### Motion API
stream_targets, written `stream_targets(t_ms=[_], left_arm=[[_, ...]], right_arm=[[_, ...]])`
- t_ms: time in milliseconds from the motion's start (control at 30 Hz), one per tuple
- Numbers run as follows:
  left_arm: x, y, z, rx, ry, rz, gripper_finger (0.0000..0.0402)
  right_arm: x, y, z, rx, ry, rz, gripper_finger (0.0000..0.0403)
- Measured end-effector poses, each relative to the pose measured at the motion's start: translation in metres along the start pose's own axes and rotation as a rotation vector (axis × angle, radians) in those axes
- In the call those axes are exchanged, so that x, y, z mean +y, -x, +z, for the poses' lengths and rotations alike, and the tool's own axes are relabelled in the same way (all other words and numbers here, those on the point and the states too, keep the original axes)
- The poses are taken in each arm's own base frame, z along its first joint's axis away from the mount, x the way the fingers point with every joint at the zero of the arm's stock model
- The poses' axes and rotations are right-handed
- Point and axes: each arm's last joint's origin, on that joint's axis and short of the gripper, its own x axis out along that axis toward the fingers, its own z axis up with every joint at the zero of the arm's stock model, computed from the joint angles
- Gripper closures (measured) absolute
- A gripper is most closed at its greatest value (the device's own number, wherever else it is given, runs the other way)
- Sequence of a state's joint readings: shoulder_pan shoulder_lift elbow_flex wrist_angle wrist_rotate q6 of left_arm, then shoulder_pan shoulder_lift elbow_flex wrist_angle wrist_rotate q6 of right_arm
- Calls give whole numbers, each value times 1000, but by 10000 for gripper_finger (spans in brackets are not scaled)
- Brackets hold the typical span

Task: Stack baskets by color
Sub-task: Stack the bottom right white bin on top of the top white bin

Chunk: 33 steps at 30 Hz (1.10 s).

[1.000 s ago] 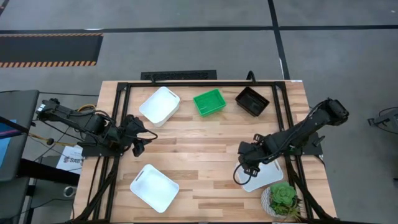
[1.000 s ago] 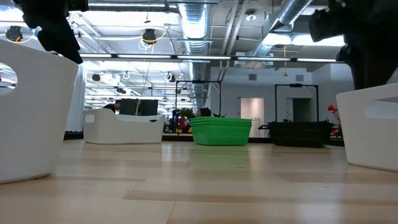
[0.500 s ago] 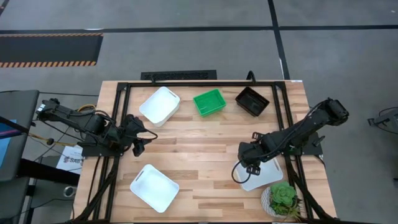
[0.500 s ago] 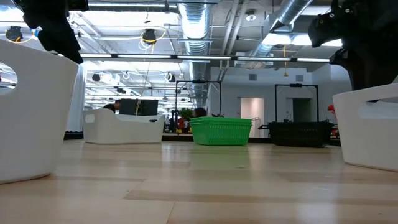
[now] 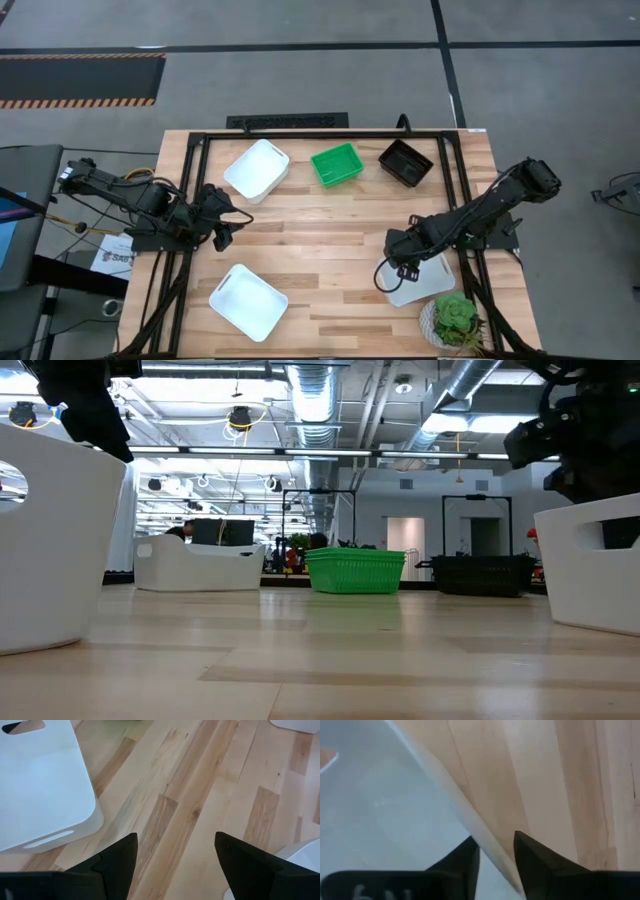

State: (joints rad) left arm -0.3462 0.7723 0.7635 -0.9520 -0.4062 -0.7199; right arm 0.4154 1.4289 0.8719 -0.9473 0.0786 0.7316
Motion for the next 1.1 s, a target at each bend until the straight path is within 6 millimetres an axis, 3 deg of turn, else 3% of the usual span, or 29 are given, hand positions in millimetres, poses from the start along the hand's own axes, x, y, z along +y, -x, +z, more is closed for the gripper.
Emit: stream_targets(t_ms=[100,267,367,467,767,933,1100], left_arm=[[0,0,0,0,3,0,148],[0,0,0,0,3,0,148],[0,0,0,0,3,0,148],[0,0,0,1,-1,-2,148],[1,0,1,-20,0,19,148],[1,0,1,-41,-16,35,148],[-2,0,5,-70,-36,12,148]], right_arm=[[-1,0,-1,5,7,-7,291],[-5,-3,4,-18,-40,7,388],[-3,-2,23,-161,-79,69,393],[-6,12,45,-301,-75,82,397],[-51,45,99,-507,-67,16,400],[-74,29,129,-545,-70,73,401],[-73,11,174,-503,7,100,402]])
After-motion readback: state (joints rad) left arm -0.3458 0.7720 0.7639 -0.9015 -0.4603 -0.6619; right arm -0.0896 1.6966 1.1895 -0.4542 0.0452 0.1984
